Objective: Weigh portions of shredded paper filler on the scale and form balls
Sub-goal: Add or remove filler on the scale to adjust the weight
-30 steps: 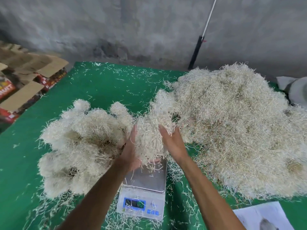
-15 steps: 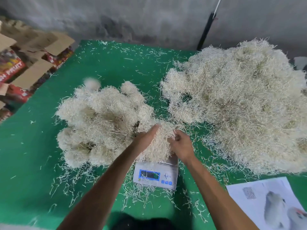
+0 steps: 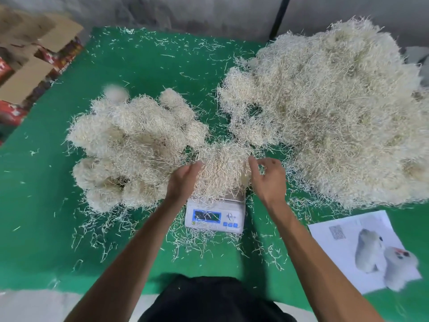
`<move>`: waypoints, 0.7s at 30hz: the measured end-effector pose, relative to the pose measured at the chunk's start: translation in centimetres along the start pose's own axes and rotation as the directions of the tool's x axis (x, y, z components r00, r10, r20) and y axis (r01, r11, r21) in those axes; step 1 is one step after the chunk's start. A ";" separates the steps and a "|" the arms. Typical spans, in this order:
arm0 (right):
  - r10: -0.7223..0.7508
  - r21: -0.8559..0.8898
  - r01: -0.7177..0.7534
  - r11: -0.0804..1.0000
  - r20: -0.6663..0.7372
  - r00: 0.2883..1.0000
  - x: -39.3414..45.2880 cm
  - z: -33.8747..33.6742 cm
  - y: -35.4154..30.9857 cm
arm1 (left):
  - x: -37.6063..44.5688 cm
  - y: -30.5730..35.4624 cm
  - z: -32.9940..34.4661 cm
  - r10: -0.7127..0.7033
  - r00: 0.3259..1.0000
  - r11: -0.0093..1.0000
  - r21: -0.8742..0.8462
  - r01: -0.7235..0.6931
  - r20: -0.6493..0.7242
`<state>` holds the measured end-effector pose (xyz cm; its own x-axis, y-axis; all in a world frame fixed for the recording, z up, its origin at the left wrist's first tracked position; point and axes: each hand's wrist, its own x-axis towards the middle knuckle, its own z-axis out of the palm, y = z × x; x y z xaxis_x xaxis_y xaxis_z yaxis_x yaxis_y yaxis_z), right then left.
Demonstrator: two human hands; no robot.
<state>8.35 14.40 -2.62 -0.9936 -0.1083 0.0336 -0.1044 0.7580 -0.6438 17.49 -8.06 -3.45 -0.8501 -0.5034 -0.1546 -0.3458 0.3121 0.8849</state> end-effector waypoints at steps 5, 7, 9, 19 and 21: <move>0.015 0.062 -0.013 0.998 -0.029 0.999 -0.5 -0.3 -0.5 | -0.8 -0.3 -0.6 0.008 1.000 0.999 -0.044 -0.008 -0.019; 0.016 0.073 -0.013 0.997 -0.037 0.999 -0.6 -0.3 -0.8 | -0.9 -0.3 -0.9 0.004 1.000 0.999 -0.034 -0.004 -0.024; 0.030 0.098 -0.026 0.995 -0.037 0.999 -0.8 -0.1 -1.1 | -0.9 -0.4 -1.0 -0.013 0.999 0.999 -0.047 0.012 -0.033; 0.050 0.075 -0.047 0.996 -0.046 0.998 -0.2 0.9 -1.8 | -0.5 0.4 -1.4 -0.031 0.993 0.992 -0.126 0.017 -0.113; 0.053 0.075 -0.047 0.996 -0.077 0.996 -0.1 1.0 -1.7 | -0.2 0.4 -1.3 -0.010 0.990 0.996 -0.088 -0.002 -0.142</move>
<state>8.69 12.47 -2.29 -0.9982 -0.0181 0.0580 -0.0536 0.7119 -0.7003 18.02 -8.92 -2.47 -0.7813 -0.6162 -0.0996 -0.3075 0.2411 0.9205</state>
